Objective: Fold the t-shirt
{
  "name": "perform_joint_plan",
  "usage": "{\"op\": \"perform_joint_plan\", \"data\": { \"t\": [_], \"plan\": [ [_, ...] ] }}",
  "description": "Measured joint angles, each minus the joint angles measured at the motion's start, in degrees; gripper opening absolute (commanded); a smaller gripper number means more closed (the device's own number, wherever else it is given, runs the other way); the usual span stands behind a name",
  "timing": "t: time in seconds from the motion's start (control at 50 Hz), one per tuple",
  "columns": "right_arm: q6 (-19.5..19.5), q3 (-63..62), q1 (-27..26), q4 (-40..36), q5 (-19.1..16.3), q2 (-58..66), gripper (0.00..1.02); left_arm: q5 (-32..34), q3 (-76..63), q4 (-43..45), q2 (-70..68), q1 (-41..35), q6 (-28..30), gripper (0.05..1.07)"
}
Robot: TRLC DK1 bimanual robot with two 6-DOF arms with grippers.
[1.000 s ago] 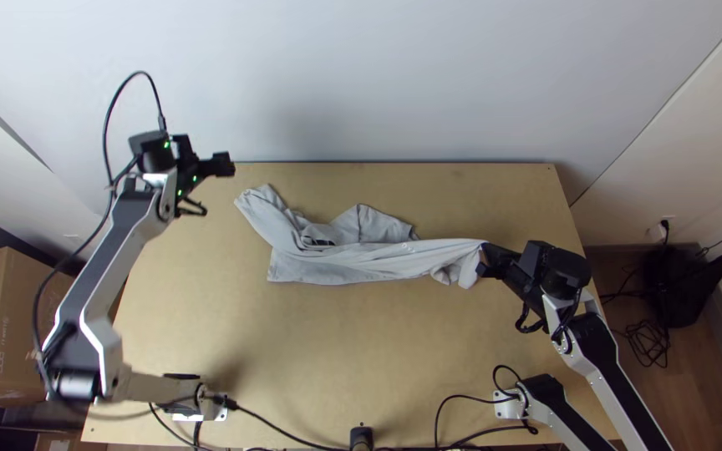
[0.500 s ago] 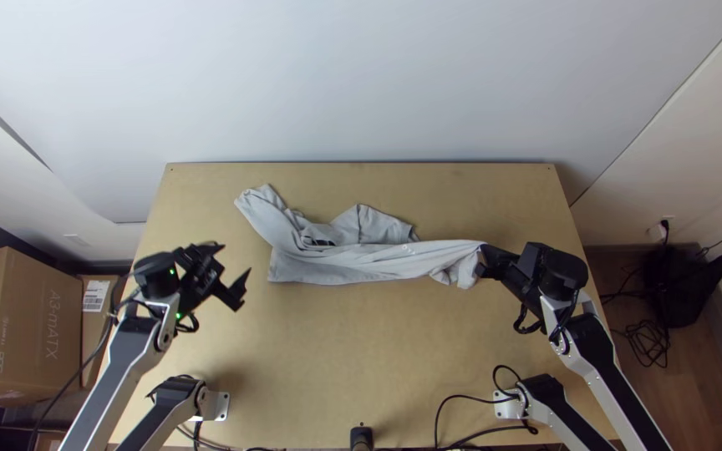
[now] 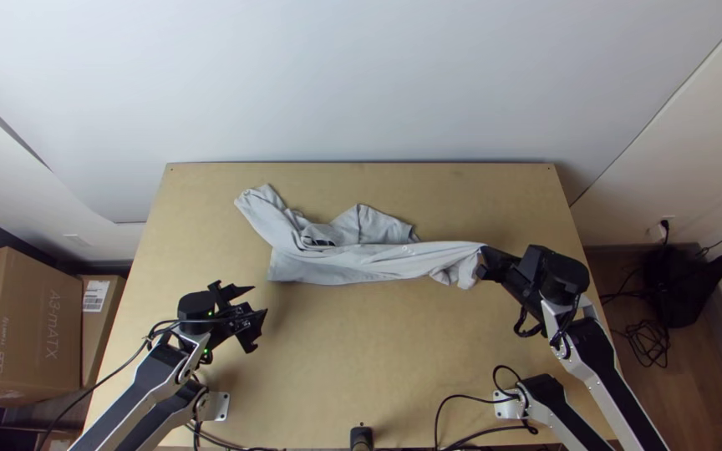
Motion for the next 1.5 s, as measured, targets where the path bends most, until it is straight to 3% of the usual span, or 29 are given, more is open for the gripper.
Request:
{"op": "perform_joint_plan", "data": {
  "t": [0.26,0.98,1.02,1.16,1.5],
  "plan": [
    [0.50,-0.11,0.24,0.02,0.00,-0.42,0.02,-0.22,-0.04,9.86,10.43,0.02,0.76,0.78],
    [2.36,-0.44,0.24,0.02,0.00,-1.73,0.02,0.00,6.67,24.87,35.12,2.38,2.29,0.78],
    [2.36,-0.44,0.24,0.02,0.00,-1.95,0.02,0.02,7.37,25.51,36.46,2.89,2.36,0.69],
    [2.56,-0.44,0.24,0.00,0.00,-2.23,0.02,0.46,8.22,28.65,39.76,4.24,3.34,0.10],
    [3.34,-0.44,0.17,0.00,0.00,-2.21,0.02,1.14,6.54,27.50,38.51,4.42,0.55,0.08]
  ]
}}
